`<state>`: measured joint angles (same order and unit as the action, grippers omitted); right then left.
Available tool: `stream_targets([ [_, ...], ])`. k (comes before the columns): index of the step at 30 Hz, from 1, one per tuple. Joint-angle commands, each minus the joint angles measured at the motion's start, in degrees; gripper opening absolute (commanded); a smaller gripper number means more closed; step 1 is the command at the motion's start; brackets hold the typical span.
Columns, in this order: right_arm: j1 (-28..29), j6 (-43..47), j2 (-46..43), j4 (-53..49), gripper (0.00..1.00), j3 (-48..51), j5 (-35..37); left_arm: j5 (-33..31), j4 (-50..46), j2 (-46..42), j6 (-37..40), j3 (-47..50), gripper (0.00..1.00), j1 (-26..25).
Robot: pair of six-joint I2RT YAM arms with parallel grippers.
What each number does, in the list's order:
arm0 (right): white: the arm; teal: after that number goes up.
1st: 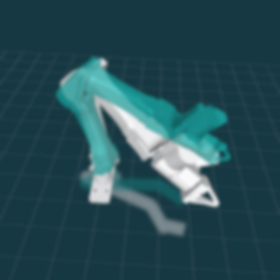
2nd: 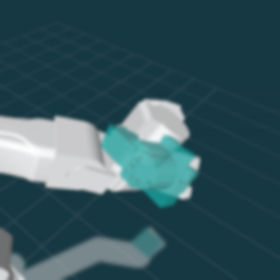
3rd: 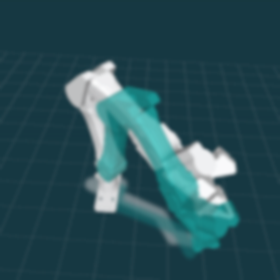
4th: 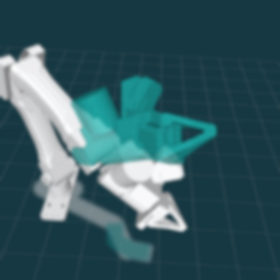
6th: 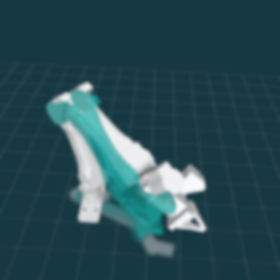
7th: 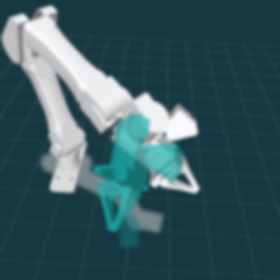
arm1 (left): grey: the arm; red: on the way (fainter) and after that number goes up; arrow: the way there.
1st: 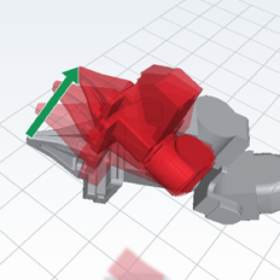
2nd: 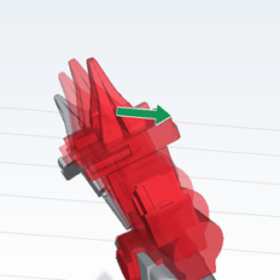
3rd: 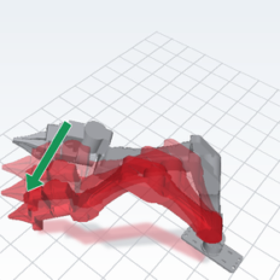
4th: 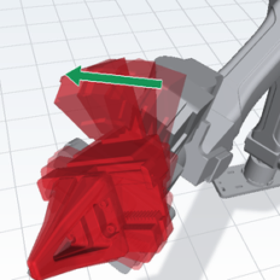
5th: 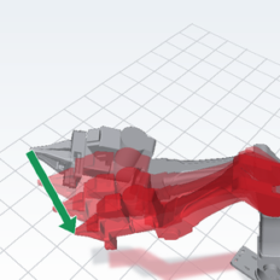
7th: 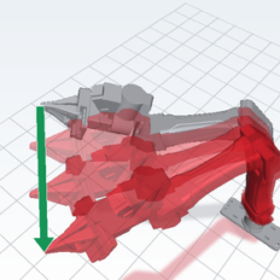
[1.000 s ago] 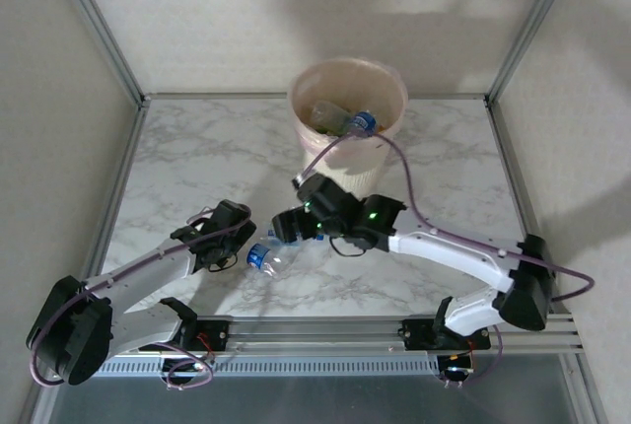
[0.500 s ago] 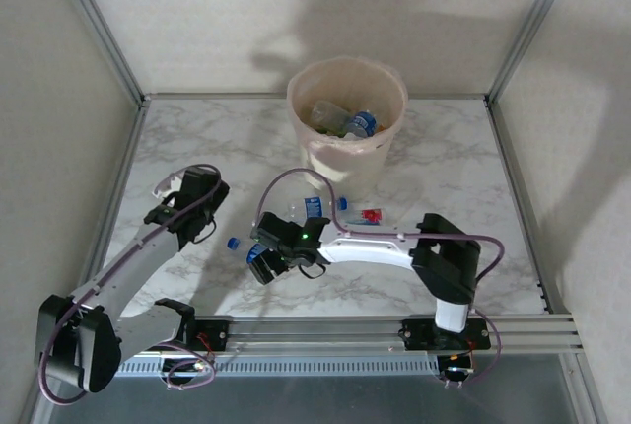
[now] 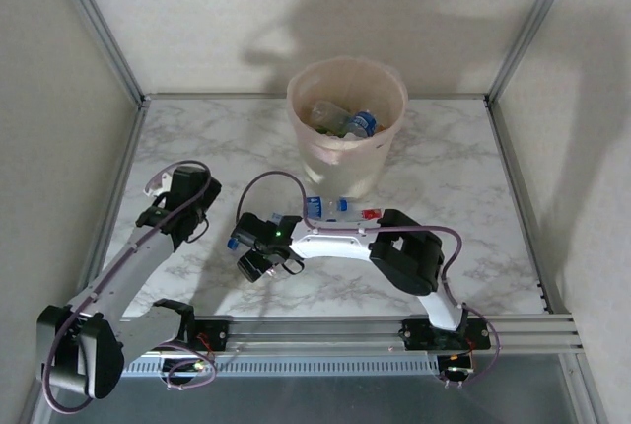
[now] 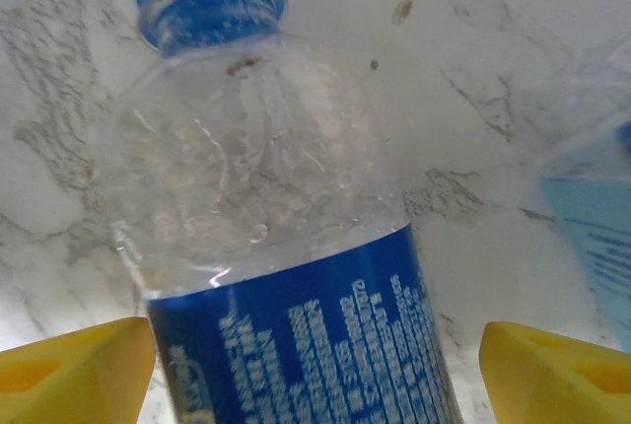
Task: Put the plastic bottles in the bin
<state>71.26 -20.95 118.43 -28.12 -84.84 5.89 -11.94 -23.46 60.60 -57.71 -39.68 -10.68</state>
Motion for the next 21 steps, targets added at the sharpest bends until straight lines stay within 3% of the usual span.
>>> stream_targets([
  [1,0.48,1.26,2.27,-2.20,0.83,-2.57,-0.31,1.08,0.35,-1.09,0.85,1.76,0.91,0.99],
  [12,1.18,0.86,1.27,-3.06,0.59,-4.37,1.48,0.70,0.35,-2.30,1.90,2.86,0.89,1.89],
  [21,2.79,0.64,-8.54,-3.87,0.55,-6.41,5.06,0.98,0.03,-3.80,2.78,2.24,0.86,1.91],
])
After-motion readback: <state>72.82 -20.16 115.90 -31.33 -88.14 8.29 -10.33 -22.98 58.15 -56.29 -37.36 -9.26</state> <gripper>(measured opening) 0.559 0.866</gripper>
